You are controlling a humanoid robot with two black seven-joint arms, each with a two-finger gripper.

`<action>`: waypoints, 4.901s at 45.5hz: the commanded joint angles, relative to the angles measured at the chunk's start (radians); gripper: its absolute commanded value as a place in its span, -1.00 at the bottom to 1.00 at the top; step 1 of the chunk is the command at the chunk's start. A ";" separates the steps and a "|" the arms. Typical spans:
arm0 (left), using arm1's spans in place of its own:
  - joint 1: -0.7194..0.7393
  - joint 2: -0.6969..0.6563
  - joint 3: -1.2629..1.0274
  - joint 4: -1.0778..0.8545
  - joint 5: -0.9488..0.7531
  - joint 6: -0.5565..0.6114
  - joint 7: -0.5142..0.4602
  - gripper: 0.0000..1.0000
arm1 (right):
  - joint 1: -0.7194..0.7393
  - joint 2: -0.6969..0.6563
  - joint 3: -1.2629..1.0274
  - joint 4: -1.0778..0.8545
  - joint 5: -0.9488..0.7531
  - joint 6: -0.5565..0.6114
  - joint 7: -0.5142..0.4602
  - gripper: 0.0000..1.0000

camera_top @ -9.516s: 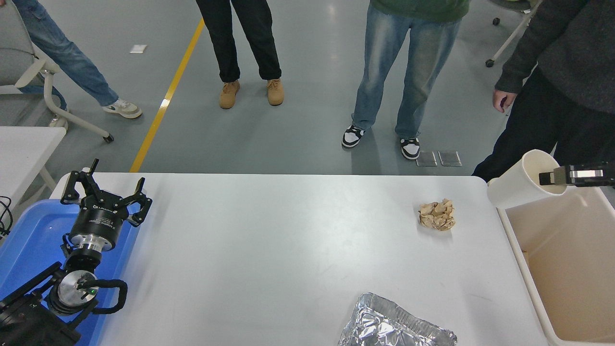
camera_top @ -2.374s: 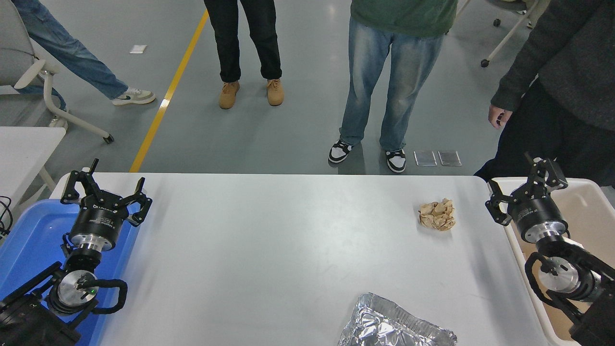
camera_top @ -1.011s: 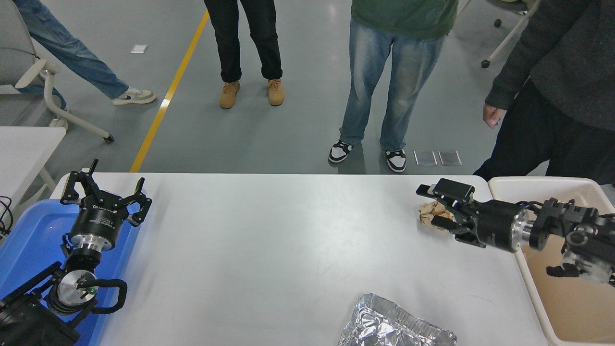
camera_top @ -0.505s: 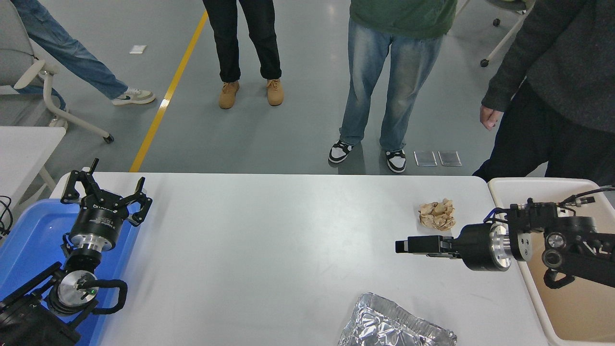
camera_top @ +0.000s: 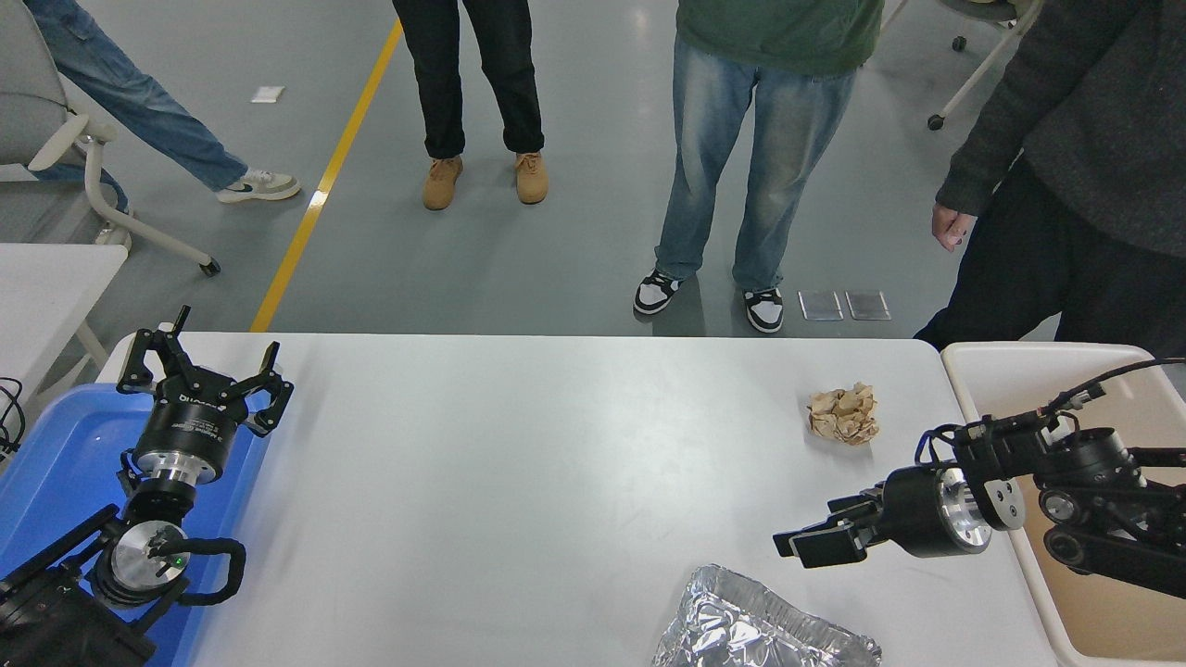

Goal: Clean the table surface

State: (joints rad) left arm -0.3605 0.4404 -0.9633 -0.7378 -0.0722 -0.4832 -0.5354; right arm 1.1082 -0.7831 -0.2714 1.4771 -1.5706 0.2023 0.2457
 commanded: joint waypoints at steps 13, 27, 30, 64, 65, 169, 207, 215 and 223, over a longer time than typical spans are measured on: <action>0.000 0.000 0.000 0.000 0.000 0.000 0.000 0.98 | 0.067 0.169 -0.115 -0.020 -0.032 0.032 0.017 0.98; 0.000 0.000 0.000 0.000 0.000 0.000 0.000 0.98 | 0.028 0.197 -0.209 -0.112 -0.166 -0.132 0.017 0.98; 0.000 0.000 0.000 0.000 0.000 0.000 0.000 0.98 | 0.019 0.197 -0.209 -0.116 -0.170 -0.135 0.018 0.98; 0.000 0.000 0.000 0.000 0.000 0.000 0.000 0.98 | -0.090 0.199 -0.215 -0.208 -0.262 -0.248 0.037 0.83; 0.000 0.000 0.000 0.000 0.000 0.000 0.000 0.98 | -0.093 0.199 -0.215 -0.213 -0.262 -0.248 0.037 0.83; 0.000 0.000 0.000 0.000 0.000 0.000 0.000 0.98 | 0.206 -0.057 -0.233 -0.052 -0.098 -0.133 0.199 -1.00; 0.000 0.000 0.000 0.000 0.000 0.000 0.000 0.98 | 0.320 -0.386 -0.212 -0.009 0.035 -0.116 0.261 -1.00; 0.000 0.000 0.000 0.000 0.000 0.000 0.000 0.98 | 0.329 -0.436 -0.189 -0.015 0.086 -0.098 0.276 -1.00; 0.000 0.000 0.000 0.000 0.000 0.000 0.000 0.98 | 0.332 -0.446 -0.189 -0.093 0.106 -0.086 0.285 -1.00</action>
State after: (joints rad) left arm -0.3605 0.4405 -0.9633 -0.7378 -0.0721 -0.4832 -0.5354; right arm 1.4302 -1.1915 -0.4681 1.4510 -1.5085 0.0996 0.5174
